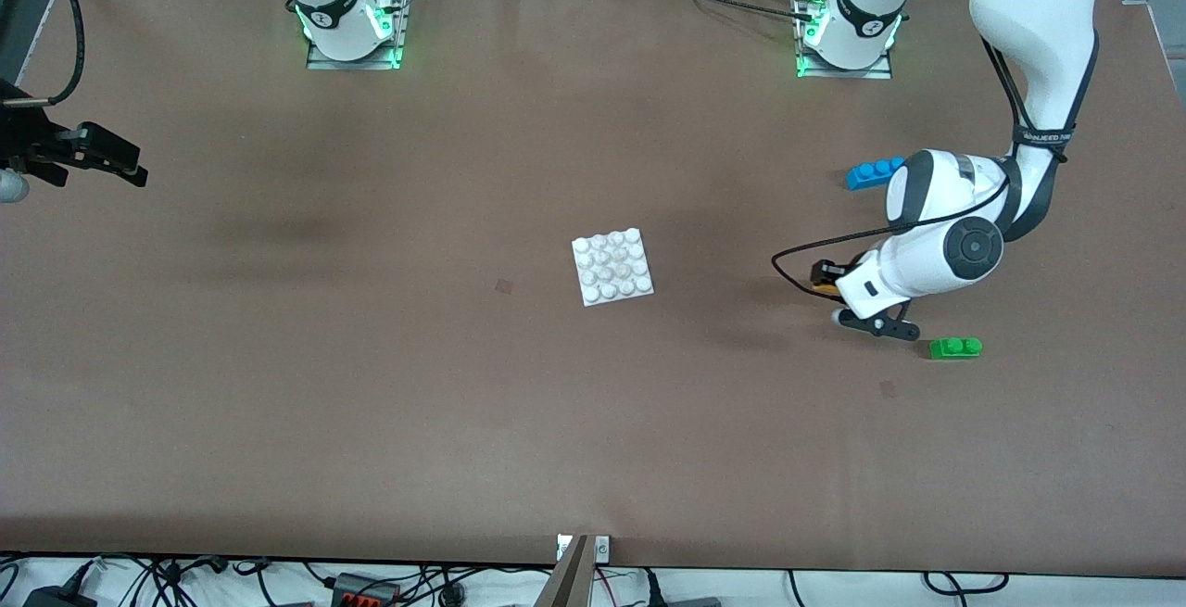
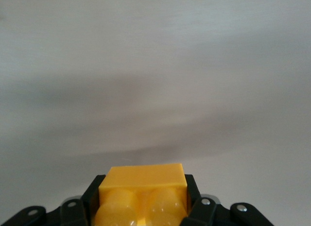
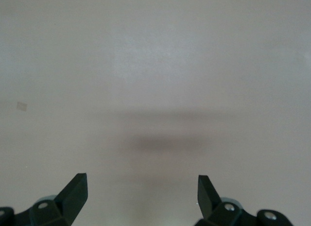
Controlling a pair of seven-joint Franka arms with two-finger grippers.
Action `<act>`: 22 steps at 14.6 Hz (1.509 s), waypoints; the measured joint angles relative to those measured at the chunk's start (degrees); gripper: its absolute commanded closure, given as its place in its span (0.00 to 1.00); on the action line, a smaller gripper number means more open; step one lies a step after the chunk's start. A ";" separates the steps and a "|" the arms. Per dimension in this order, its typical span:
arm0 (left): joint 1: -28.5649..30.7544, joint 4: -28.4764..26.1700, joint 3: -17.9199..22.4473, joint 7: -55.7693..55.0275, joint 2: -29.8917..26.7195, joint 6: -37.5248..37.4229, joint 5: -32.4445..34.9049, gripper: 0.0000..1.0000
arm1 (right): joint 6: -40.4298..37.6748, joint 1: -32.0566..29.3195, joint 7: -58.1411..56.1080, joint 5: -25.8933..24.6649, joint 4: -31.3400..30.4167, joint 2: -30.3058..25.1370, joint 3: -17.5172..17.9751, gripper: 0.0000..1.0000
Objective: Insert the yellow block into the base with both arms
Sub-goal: 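Carry the yellow brick with the left gripper over the white plate, then lower the yellow brick onto the plate studs and press down with the left gripper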
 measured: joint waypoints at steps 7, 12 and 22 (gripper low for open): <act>-10.38 8.60 -4.37 -26.29 1.76 -6.90 -4.64 0.63 | -0.55 -1.37 -0.01 0.39 0.00 0.17 -0.65 0.00; -19.62 15.55 -4.50 -43.86 9.83 -1.70 -5.06 0.63 | -0.59 -1.32 -0.01 0.43 0.01 0.21 -0.61 0.00; -24.00 17.31 -4.41 -53.84 14.14 3.98 -4.99 0.63 | -0.64 -1.32 -0.01 0.61 0.02 0.25 -0.61 0.00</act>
